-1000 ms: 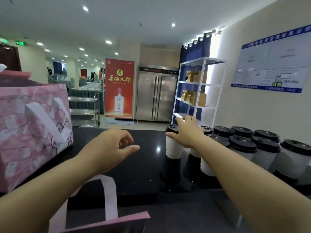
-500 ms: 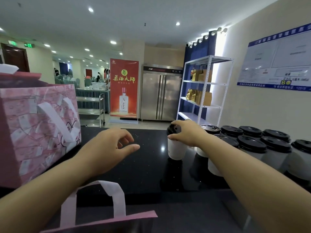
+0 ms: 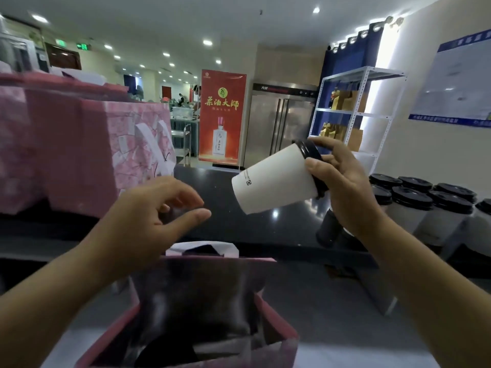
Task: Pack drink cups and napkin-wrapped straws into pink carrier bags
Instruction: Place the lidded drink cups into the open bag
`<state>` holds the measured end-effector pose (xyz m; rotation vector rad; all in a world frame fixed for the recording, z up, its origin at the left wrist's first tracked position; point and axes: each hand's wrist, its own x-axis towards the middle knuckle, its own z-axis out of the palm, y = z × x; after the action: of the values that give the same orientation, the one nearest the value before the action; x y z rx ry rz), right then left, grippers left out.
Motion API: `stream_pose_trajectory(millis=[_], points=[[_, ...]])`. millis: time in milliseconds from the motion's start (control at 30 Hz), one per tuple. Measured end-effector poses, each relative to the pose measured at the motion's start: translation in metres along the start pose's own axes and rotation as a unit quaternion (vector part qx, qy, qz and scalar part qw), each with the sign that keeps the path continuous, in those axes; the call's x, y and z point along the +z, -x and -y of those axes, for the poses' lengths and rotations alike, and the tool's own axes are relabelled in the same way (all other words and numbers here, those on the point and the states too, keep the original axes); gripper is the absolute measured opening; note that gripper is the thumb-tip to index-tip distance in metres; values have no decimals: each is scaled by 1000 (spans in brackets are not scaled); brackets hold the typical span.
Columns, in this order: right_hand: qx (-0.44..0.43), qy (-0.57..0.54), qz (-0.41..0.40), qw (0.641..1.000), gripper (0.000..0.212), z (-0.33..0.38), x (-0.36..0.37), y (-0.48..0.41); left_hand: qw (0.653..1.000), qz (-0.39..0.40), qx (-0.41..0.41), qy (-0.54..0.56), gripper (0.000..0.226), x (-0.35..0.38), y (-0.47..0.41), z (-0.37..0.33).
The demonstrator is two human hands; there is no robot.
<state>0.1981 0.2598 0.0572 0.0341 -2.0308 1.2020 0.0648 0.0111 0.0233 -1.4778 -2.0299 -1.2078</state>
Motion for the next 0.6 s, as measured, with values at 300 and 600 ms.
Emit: stream_pose_trajectory(millis=[300,600], points=[[-20,-30,67,997,37,10,39,58,991,87,-29,-94,31,-9,74,15],[-62,267,260,926,59,12,65,71,913,336,-201,-113,118,-9,93,16]])
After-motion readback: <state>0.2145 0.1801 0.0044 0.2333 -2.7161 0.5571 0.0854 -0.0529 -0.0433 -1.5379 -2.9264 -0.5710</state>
